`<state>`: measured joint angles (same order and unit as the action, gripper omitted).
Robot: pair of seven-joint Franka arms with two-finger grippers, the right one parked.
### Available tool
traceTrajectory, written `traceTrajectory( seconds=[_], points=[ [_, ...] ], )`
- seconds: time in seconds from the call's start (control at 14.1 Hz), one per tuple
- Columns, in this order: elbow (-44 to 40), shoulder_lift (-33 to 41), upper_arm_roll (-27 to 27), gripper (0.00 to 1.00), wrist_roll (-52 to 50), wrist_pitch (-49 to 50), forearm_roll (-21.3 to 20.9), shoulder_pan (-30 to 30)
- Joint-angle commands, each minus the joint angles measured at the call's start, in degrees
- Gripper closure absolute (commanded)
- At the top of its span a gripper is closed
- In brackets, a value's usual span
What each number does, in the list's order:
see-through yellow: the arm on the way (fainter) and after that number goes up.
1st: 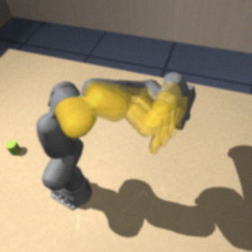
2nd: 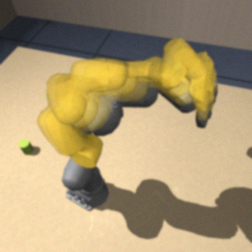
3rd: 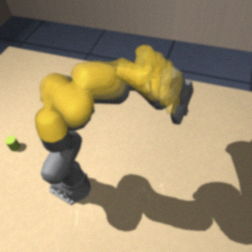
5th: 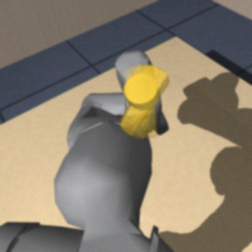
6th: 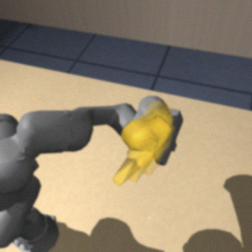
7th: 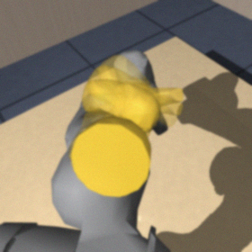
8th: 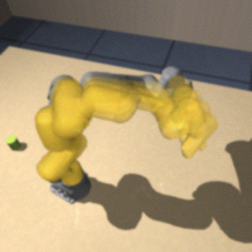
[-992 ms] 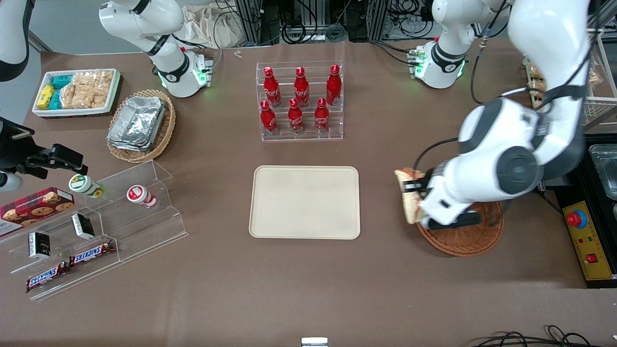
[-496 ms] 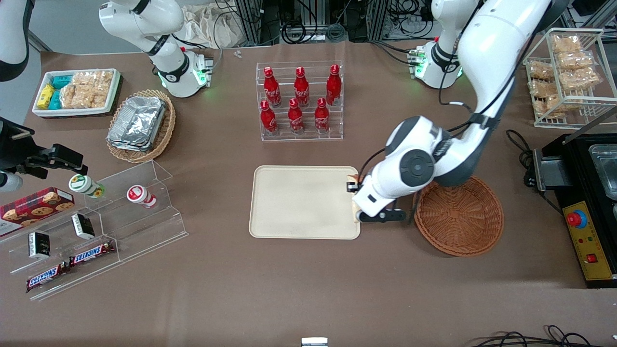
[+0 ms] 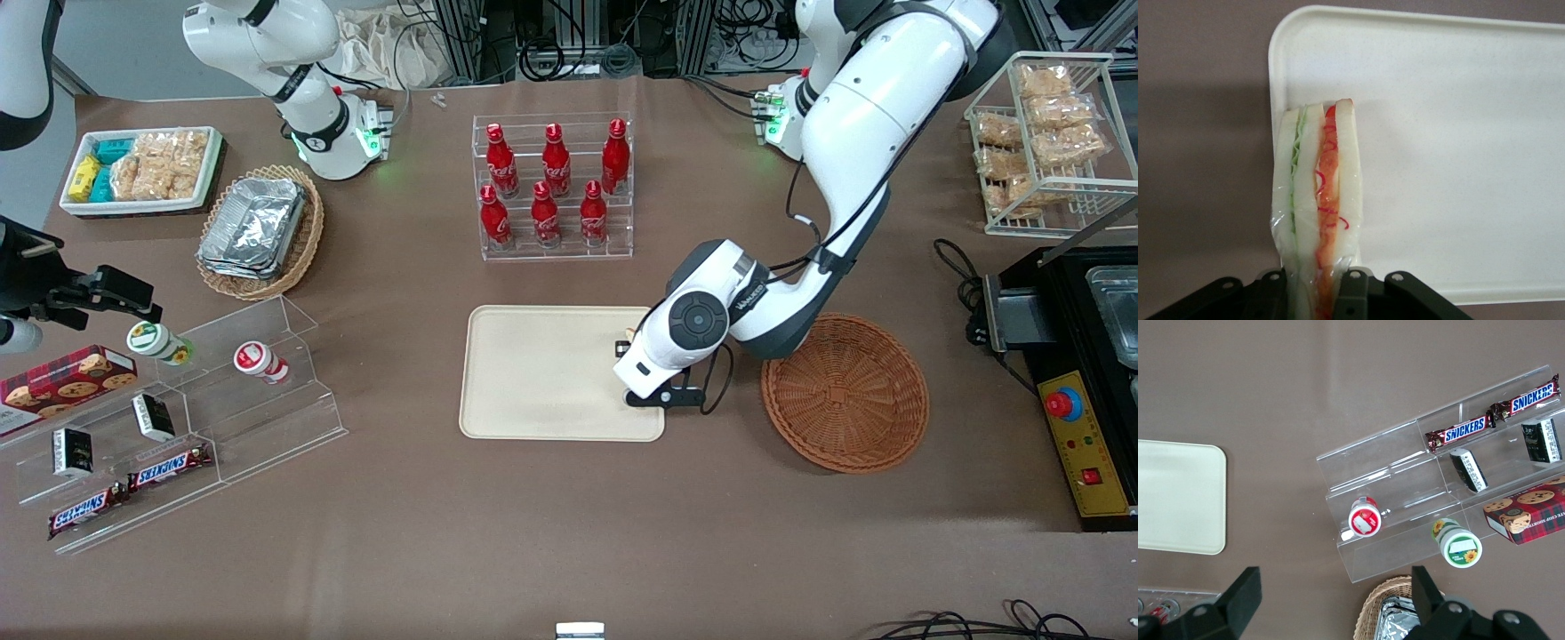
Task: Place sandwich from basket to tray
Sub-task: 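Lower the sandwich onto the tray and open the left gripper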
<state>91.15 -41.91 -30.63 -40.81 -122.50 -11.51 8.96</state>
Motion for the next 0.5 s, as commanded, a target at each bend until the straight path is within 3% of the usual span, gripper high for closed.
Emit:
traceTrajectory(
  seconds=[0.0, 0.07, 0.14, 0.21, 0.28, 0.35, 0.43],
  points=[
    [-0.71, -1.41, 0.40, 1.00, -2.52, -0.63, -3.77, 2.02],
    [-0.71, -2.03, 0.40, 1.00, -3.65, -0.63, -5.09, 2.12],
    [-0.71, -2.21, 0.40, 0.84, -4.36, -0.63, -5.80, 2.12],
    [-0.71, -2.30, 0.40, 0.45, -4.98, -0.55, -5.81, 2.20],
    [-0.71, -2.21, 0.40, 0.19, -5.42, -0.46, -5.81, 2.12],
    [-0.71, -2.12, 0.31, 0.00, -5.51, -0.11, -5.81, 2.12],
    [-0.71, -1.78, 0.31, 0.00, -5.51, 0.24, -5.72, 1.94]
  ],
)
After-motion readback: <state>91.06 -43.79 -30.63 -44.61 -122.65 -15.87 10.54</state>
